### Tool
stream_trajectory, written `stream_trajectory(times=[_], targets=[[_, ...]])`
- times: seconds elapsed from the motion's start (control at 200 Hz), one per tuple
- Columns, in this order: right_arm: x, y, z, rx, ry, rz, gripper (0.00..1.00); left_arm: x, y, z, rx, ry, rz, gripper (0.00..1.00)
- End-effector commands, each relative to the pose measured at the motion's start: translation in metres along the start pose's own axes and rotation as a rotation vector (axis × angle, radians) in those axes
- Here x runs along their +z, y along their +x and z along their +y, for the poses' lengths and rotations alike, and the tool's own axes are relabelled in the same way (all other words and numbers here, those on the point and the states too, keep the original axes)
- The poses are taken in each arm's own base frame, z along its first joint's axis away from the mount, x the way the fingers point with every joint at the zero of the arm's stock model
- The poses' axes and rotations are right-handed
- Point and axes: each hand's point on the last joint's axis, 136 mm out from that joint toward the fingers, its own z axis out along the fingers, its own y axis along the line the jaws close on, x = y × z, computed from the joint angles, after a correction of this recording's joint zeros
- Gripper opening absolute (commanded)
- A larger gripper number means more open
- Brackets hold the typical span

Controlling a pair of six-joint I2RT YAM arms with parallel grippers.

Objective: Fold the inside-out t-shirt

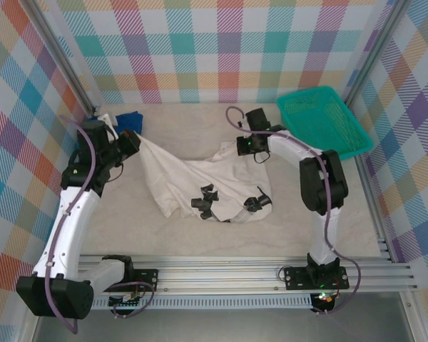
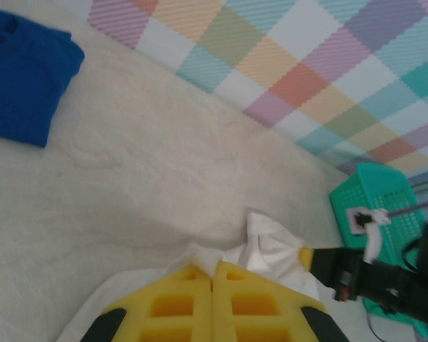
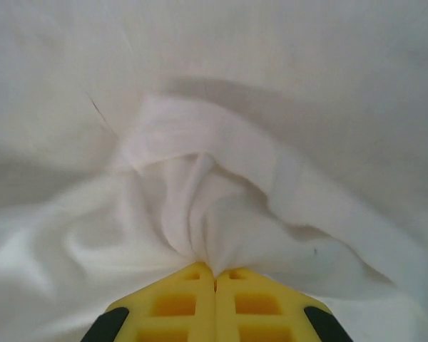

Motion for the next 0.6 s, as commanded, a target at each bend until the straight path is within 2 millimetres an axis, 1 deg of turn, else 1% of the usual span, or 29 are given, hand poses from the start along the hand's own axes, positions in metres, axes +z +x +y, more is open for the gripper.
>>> stream_trajectory(times=[0.0, 0.015, 0.095, 0.17, 0.21, 0.245, 0.28, 0.31, 0.335, 0.37, 0.41, 0.435, 0.455, 0.465, 0.505, 0.555, 0.595], targets=[[-0.109, -0.084, 0.002, 0.022, -0.05, -0.333, 0.0, -0.024, -0.061, -0.023, 0.013, 0.041, -0.165, 0.0], [-0.119, -0.088, 0.001, 0.025, -0.051, -0.356, 0.0, -0.025, -0.066, -0.026, 0.015, 0.045, -0.175, 0.0], [-0.169, -0.102, -0.001, 0.035, -0.049, -0.467, 0.0, -0.047, -0.101, -0.044, 0.041, 0.072, -0.266, 0.0], [-0.21, -0.105, -0.001, 0.037, -0.044, -0.553, 0.0, -0.071, -0.13, -0.057, 0.066, 0.084, -0.343, 0.0], [-0.228, -0.101, 0.0, 0.035, -0.04, -0.586, 0.0, -0.081, -0.14, -0.062, 0.082, 0.092, -0.372, 0.0], [-0.238, -0.095, 0.002, 0.034, -0.042, -0.602, 0.0, -0.091, -0.148, -0.068, 0.099, 0.103, -0.393, 0.0], [-0.247, -0.085, 0.004, 0.039, -0.05, -0.607, 0.0, -0.099, -0.15, -0.073, 0.12, 0.112, -0.4, 0.0], [-0.249, -0.075, 0.005, 0.048, -0.063, -0.599, 0.0, -0.104, -0.148, -0.076, 0.142, 0.118, -0.395, 0.0], [-0.251, -0.064, 0.006, 0.059, -0.072, -0.589, 0.0, -0.104, -0.143, -0.076, 0.159, 0.121, -0.378, 0.0], [-0.247, -0.044, 0.005, 0.086, -0.084, -0.556, 0.0, -0.106, -0.134, -0.076, 0.178, 0.128, -0.353, 0.0], [-0.238, -0.018, 0.004, 0.127, -0.101, -0.508, 0.0, -0.101, -0.117, -0.069, 0.185, 0.126, -0.299, 0.0], [-0.229, 0.002, 0.003, 0.158, -0.11, -0.468, 0.0, -0.096, -0.105, -0.065, 0.19, 0.128, -0.259, 0.0], [-0.222, 0.019, 0.002, 0.184, -0.114, -0.432, 0.04, -0.092, -0.093, -0.061, 0.193, 0.131, -0.227, 0.0], [-0.218, 0.027, 0.001, 0.199, -0.115, -0.414, 0.07, -0.092, -0.089, -0.06, 0.196, 0.134, -0.215, 0.0], [-0.199, 0.063, -0.002, 0.262, -0.119, -0.331, 0.19, -0.079, -0.061, -0.047, 0.192, 0.138, -0.132, 0.0], [-0.177, 0.109, -0.004, 0.335, -0.124, -0.231, 0.28, -0.067, -0.027, -0.033, 0.189, 0.141, -0.032, 0.0], [-0.165, 0.14, -0.004, 0.367, -0.124, -0.171, 0.36, -0.058, -0.002, -0.018, 0.177, 0.125, 0.039, 0.0]])
